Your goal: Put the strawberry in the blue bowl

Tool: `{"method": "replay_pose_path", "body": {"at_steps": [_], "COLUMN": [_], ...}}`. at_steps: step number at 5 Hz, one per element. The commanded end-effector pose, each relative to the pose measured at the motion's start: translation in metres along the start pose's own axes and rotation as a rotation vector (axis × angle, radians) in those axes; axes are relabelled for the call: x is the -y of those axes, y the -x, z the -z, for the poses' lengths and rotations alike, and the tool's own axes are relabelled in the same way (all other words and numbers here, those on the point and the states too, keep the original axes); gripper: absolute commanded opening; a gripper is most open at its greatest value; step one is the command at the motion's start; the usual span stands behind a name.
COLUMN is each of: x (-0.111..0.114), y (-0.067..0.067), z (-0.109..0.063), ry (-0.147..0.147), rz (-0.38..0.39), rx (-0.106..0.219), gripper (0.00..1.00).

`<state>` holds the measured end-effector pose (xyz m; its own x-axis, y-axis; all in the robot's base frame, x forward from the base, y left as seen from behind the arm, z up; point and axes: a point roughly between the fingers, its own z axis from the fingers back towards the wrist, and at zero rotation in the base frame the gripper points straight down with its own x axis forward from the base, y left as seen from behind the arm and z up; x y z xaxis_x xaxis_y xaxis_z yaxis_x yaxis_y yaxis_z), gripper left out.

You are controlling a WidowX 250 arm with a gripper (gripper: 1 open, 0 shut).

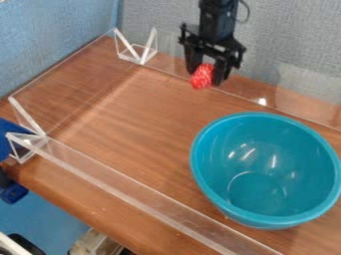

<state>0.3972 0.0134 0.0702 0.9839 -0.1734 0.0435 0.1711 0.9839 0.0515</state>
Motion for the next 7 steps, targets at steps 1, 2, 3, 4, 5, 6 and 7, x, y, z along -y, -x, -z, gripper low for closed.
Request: {"method": "replay_pose_path", "body": {"at_steps": [1, 2, 3, 4, 5, 6, 7], "x": [-0.012, -0.014, -0.016, -0.017, -0.017, -0.017, -0.018], "y": [-0.019, -0.024, -0.023, -0.02, -0.018, -0.018, -0.018], "z": [-0.015, -0.006, -0.001, 0.0, -0.002, -0.003, -0.003], "ry": [-0.017, -0.014, -0.013, -0.013, -0.015, -0.012, -0.009], "rz": [-0.009, -0.004, 0.001, 0.008, 0.016, 0.023, 0.029], "rx": [0.073, 0.069, 0.074, 0.08, 0.093, 0.101, 0.108], "gripper": [0.0, 0.0, 0.0, 0.0, 0.0, 0.0, 0.0]}}
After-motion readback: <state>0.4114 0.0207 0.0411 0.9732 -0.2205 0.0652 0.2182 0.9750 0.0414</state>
